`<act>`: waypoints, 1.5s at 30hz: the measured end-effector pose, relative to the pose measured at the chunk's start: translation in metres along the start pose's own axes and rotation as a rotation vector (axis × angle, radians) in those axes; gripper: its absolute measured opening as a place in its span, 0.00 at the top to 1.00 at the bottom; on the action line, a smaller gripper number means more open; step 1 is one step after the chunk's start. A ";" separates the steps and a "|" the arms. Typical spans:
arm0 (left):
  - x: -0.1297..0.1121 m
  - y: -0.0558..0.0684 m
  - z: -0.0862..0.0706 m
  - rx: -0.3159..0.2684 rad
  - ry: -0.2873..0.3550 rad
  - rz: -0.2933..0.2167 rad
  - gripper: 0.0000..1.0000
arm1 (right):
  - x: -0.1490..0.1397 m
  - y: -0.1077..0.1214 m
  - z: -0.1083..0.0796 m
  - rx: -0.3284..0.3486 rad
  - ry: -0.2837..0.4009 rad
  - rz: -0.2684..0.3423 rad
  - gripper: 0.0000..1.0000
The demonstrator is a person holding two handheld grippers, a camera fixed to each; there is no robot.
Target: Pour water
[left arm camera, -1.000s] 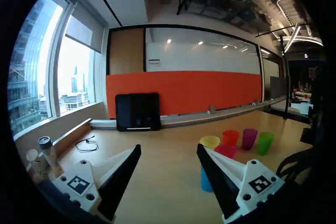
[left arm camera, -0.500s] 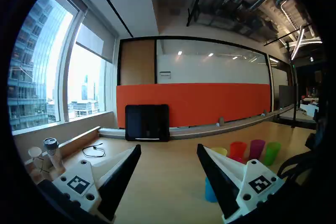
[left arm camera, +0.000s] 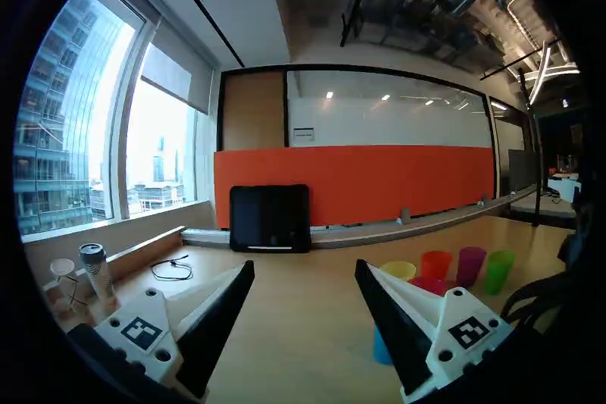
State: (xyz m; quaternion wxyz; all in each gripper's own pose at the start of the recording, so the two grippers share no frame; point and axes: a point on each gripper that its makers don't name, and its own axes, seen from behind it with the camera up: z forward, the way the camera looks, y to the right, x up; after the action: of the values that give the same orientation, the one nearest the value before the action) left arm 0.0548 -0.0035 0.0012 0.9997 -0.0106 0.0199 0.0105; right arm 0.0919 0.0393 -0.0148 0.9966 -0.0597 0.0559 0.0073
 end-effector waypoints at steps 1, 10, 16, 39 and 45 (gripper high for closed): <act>-0.001 0.000 0.000 0.003 0.001 0.000 0.01 | 0.000 0.000 0.000 -0.001 -0.001 -0.003 0.00; -0.006 0.003 -0.001 0.015 0.020 0.006 0.01 | 0.001 -0.003 -0.004 -0.007 -0.013 -0.013 0.00; -0.018 0.002 -0.001 0.027 0.012 0.005 0.01 | 0.002 -0.006 -0.006 -0.009 -0.016 -0.014 0.00; -0.055 -0.003 -0.005 0.038 -0.014 -0.015 0.01 | 0.009 -0.021 -0.005 0.007 -0.017 -0.030 0.00; -0.058 -0.004 -0.004 0.032 -0.025 -0.031 0.01 | 0.011 -0.026 -0.005 0.009 -0.015 -0.039 0.00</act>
State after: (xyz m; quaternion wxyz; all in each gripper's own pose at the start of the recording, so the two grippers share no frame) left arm -0.0034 -0.0090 -0.0002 0.9999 0.0050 0.0075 -0.0049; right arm 0.1025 0.0132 -0.0182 0.9972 -0.0562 0.0473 -0.0117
